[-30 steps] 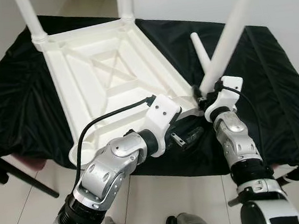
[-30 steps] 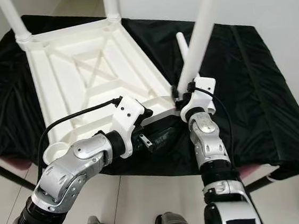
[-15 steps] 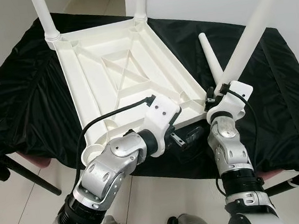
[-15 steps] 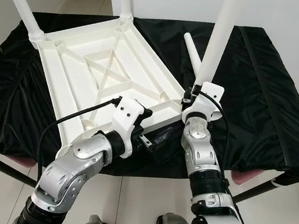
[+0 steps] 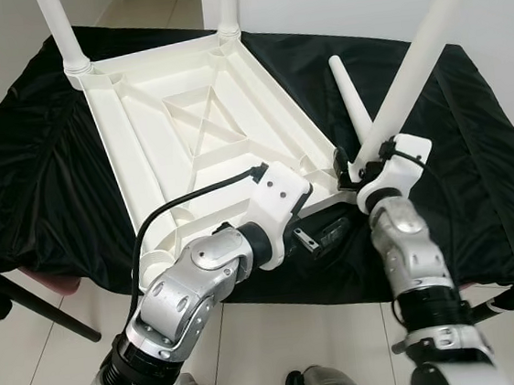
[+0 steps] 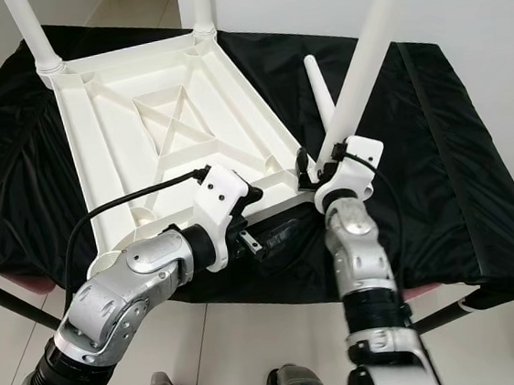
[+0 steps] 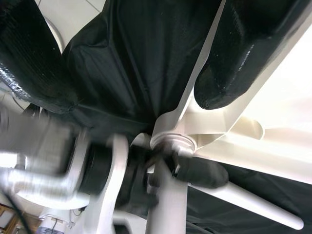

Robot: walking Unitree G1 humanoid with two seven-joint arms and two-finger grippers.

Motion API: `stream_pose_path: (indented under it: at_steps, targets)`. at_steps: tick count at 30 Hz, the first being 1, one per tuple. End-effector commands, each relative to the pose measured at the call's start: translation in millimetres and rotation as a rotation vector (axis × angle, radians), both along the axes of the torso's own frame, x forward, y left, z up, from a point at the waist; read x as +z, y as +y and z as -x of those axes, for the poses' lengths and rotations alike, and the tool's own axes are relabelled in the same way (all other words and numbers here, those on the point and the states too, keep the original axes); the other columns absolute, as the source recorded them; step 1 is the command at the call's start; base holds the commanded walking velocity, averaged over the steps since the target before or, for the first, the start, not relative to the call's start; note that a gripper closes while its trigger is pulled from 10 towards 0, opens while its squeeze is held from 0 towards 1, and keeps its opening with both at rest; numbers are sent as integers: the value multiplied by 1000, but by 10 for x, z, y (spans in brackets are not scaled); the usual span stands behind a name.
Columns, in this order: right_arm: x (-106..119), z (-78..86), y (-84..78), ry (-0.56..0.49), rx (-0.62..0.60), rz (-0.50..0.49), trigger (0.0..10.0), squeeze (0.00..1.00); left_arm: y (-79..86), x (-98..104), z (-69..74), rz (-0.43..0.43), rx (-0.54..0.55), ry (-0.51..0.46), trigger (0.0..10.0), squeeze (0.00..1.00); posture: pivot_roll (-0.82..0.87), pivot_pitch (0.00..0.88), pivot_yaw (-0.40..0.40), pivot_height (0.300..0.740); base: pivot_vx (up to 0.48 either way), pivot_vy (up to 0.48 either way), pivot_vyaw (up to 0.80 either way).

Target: Building children table

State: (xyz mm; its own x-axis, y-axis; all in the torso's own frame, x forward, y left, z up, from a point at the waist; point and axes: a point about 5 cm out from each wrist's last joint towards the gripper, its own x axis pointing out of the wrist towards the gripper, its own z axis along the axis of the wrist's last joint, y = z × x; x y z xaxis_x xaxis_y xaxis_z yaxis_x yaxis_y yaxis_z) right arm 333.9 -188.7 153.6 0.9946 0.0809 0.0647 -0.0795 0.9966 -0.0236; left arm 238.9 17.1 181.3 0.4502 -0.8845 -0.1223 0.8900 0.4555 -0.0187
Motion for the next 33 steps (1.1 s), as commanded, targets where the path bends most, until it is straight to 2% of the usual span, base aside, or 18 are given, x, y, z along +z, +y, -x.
stream_pose_path:
  at_steps: [1,3,7,10,13,23,24,26,27,29,30,33]
  targets:
    - [-32,-10,-21,20,90,8,10000,0,-26,8,27,-2,-29,2,10000,0,-39,41,-50,740,0,0,0]
    - [-24,-15,-34,22,118,20,10000,0,-26,10,23,-2,-29,2,10000,0,-41,43,-47,740,0,0,0]
    - [0,-34,-65,37,265,46,10000,0,-27,16,9,-2,-27,0,10000,0,-46,45,-44,740,0,0,0]
    - [0,-42,-82,44,287,56,10000,0,-29,17,5,-2,-27,-1,10000,0,-46,45,-44,740,0,0,0]
    - [-48,-81,-100,70,392,133,10000,0,-28,20,-1,-3,-25,-5,10000,0,-36,45,-45,740,0,0,0]
    - [-131,-183,-146,119,438,183,10000,0,-18,21,1,-6,-16,-9,10000,0,-25,43,-49,740,0,0,0]
    - [-149,-185,-150,126,441,185,7765,0,-15,21,0,-7,-15,-9,10000,0,-24,43,-48,740,0,0,0]
    - [-160,-185,-153,131,442,187,7765,0,-14,21,0,-7,-15,-9,10000,0,-24,43,-48,740,0,0,0]
    - [-175,-186,-156,133,448,187,4627,0,-12,22,1,-8,-15,-9,10000,0,-24,43,-45,740,0,0,0]
    - [-188,-191,-160,133,454,188,4627,0,-10,22,1,-8,-15,-10,10000,0,-24,43,-45,740,0,0,0]
    - [-208,-192,-166,138,457,183,157,0,-9,22,4,-9,-16,-10,10000,0,-26,43,-42,740,0,0,0]
    - [-242,-187,-174,147,460,170,0,0,-8,20,7,-11,-20,-9,10000,0,-26,42,-39,740,0,0,0]
